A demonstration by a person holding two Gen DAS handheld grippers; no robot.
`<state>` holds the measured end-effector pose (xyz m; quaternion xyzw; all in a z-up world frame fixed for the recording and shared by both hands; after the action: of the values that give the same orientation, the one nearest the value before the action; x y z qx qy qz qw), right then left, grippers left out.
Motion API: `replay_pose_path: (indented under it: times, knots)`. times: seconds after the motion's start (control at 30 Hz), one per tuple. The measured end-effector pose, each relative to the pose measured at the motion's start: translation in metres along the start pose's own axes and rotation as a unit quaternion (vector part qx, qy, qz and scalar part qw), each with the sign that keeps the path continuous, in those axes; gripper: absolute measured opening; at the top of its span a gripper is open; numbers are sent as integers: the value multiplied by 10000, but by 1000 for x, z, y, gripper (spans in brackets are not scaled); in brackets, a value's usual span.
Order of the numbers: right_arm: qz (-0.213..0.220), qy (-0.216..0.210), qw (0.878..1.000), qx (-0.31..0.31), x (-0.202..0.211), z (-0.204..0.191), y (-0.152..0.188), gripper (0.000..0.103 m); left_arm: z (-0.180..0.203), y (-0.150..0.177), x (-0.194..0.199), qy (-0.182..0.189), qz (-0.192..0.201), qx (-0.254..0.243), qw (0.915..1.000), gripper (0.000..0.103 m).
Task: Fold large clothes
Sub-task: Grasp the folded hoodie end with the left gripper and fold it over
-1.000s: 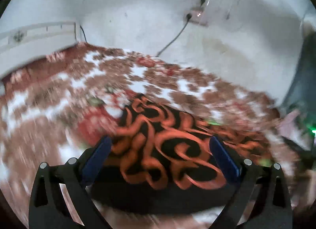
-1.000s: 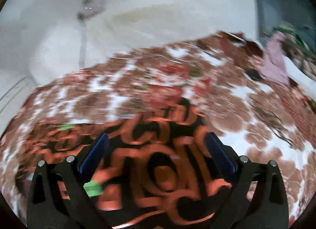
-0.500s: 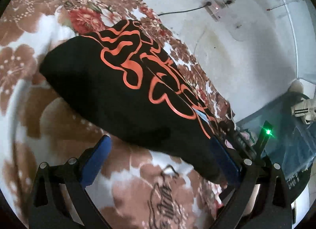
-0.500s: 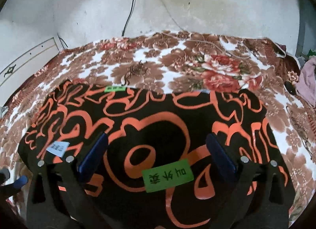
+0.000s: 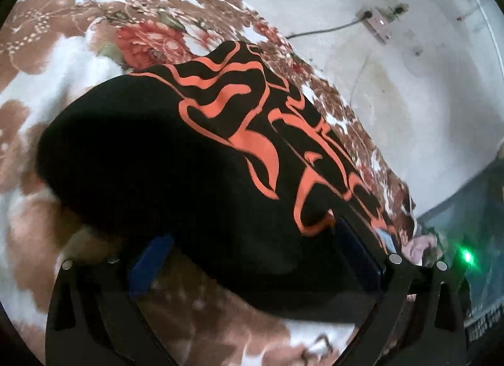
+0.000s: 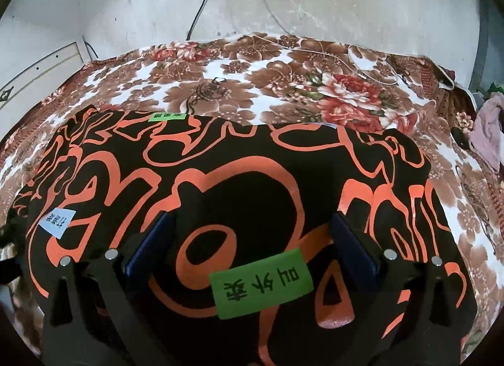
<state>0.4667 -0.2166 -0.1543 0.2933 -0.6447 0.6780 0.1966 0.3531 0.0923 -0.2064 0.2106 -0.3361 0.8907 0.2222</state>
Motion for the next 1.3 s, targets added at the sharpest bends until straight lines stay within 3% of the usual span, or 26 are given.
replay_pose_path:
  times: [0.17, 0.3, 0.43, 0.5, 0.57, 0.7, 0.87, 1.1, 1.13, 1.17, 1.2, 1.23, 1.3]
  knots:
    - [-25, -86, 9999, -99, -3, 1, 2, 98, 11, -15, -22, 178, 304, 71, 9994, 98]
    - [-24, -61, 9999, -94, -4, 0, 3, 98, 17, -34, -43, 460, 330, 235, 9981, 98]
    - [-17, -23, 10000, -83, -6, 0, 4, 99, 10, -25, -25, 671, 467, 305, 9962, 98]
    - [6, -38, 9999, -151, -5, 1, 3, 99, -5, -17, -9, 493, 331, 639, 9962, 97]
    - [27, -43, 9997, -243, -5, 4, 2, 99, -21, -8, 16, 717, 339, 944, 9924, 95]
    - [11, -34, 9997, -245, -6, 4, 2, 99, -31, 0, 37, 713, 406, 846, 9930, 97]
    - [8, -20, 9997, -232, -7, 3, 2, 99, -6, -13, -5, 647, 171, 263, 9974, 98]
    - [6, -21, 9997, -232, -8, 3, 3, 99, 9, -33, -39, 896, 292, 220, 9953, 97]
    - [7, -11, 9998, -220, -8, 3, 4, 99, 10, -32, -39, 852, 300, 160, 9958, 95]
    - [4, -4, 9998, -215, -8, 2, 3, 99, 10, -31, -38, 786, 310, 156, 9963, 85]
    - [9, 0, 9998, -220, -8, 2, 3, 99, 7, -32, -37, 688, 286, 234, 9969, 67]
    - [17, 24, 9998, -207, -8, 2, 3, 99, 2, -33, -37, 612, 250, 326, 9973, 55]
    - [36, 76, 9998, -169, -8, 1, 5, 99, -4, -34, -36, 689, 201, 411, 9966, 45]
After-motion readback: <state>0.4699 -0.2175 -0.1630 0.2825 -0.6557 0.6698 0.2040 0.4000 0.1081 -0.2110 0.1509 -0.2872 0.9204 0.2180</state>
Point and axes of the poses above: each gripper's, at about its wrist camera, not at the fingertips, and x roughly against the way its jaws point, z to its right, y to its underside, the point moved 1 cm from there along -x, roughly the way its jaws point, and after that the axes turned 2 degrees about -x, right-handed, at the moved point
